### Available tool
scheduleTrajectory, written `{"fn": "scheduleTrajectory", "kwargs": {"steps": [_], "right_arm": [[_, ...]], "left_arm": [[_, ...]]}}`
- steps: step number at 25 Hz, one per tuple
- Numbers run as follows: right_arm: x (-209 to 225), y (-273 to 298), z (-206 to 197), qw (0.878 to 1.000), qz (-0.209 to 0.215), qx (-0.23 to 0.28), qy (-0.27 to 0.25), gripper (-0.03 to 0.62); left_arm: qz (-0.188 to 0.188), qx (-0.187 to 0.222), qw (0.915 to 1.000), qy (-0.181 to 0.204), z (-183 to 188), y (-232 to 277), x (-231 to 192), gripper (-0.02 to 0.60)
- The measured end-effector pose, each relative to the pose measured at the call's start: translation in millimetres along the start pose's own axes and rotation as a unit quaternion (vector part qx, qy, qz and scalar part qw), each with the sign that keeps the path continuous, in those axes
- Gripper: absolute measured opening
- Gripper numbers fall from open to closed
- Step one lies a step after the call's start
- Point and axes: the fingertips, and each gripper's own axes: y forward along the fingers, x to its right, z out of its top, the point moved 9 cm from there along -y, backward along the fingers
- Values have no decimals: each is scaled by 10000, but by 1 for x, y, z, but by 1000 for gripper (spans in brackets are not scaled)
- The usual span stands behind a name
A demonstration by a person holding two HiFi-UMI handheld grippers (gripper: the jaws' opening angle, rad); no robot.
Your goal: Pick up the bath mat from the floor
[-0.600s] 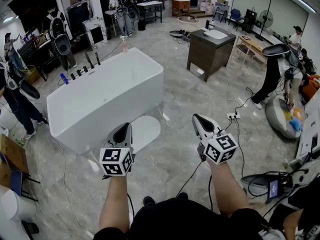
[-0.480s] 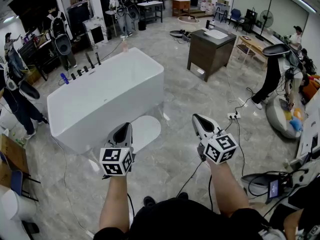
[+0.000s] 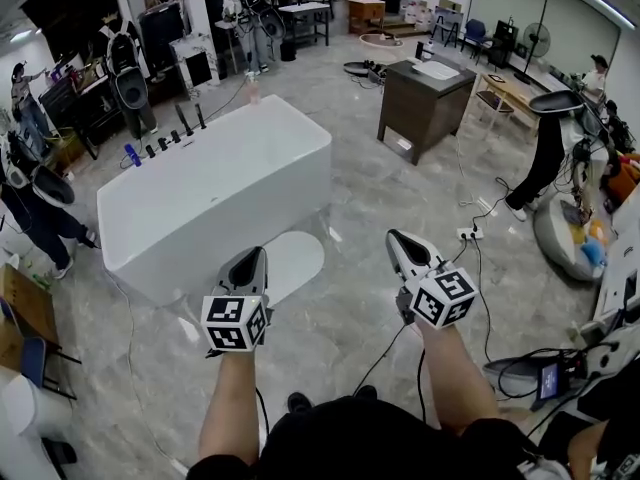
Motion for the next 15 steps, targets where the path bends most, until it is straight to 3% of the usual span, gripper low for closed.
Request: {"fn": "scheduleTrajectory", "kwargs": {"steps": [9,12,15], "right_arm": [[-2,-1,-5,10000,46,-1,17,30],[-3,0,-7,9999,65,-39,75,63],[-3,1,-10,9999,77,-88,125,106]], "left_arm": [[114,118,9999,-54,-4,-8,-4,27],[122,113,9998,-82,-5,-10,-7,100],[114,97,9998,-105,-7,-11,-8,123]]}}
